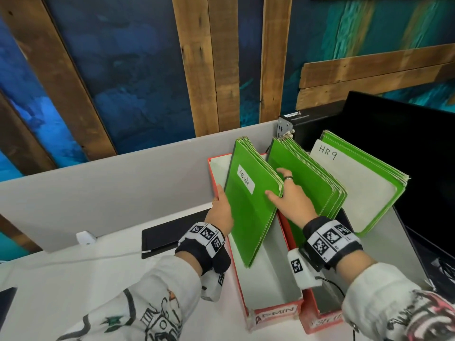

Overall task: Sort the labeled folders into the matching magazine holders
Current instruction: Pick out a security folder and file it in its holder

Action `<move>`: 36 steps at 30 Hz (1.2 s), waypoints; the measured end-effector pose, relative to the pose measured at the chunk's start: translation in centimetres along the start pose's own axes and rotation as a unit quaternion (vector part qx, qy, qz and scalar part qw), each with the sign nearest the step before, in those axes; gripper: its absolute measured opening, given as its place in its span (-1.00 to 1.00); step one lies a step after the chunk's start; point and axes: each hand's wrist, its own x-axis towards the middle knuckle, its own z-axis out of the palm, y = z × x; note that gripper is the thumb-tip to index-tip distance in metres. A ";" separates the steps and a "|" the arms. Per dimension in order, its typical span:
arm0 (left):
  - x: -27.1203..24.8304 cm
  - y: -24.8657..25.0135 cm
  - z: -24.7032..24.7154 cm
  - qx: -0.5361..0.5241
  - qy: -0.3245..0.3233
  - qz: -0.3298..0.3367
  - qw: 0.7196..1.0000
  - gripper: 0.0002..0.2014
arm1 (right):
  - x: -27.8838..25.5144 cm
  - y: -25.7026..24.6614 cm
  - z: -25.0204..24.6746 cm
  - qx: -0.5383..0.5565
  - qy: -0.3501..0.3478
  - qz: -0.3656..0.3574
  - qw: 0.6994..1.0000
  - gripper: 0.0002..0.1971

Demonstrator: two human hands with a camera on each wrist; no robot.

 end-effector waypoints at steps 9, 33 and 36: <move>0.2 0.0 0.1 0.012 -0.008 0.000 1.000 -0.12 | -0.4 -0.1 0.9 -0.099 0.053 -0.014 0.994 -0.18; 0.4 -0.1 0.4 0.035 0.006 -0.001 0.999 -0.19 | -4.2 7.4 -6.3 -0.013 0.041 0.071 0.997 -0.38; 0.5 -0.2 0.4 0.035 0.005 0.001 0.999 -0.19 | -3.7 7.3 -6.3 -0.019 0.033 0.091 0.995 -0.48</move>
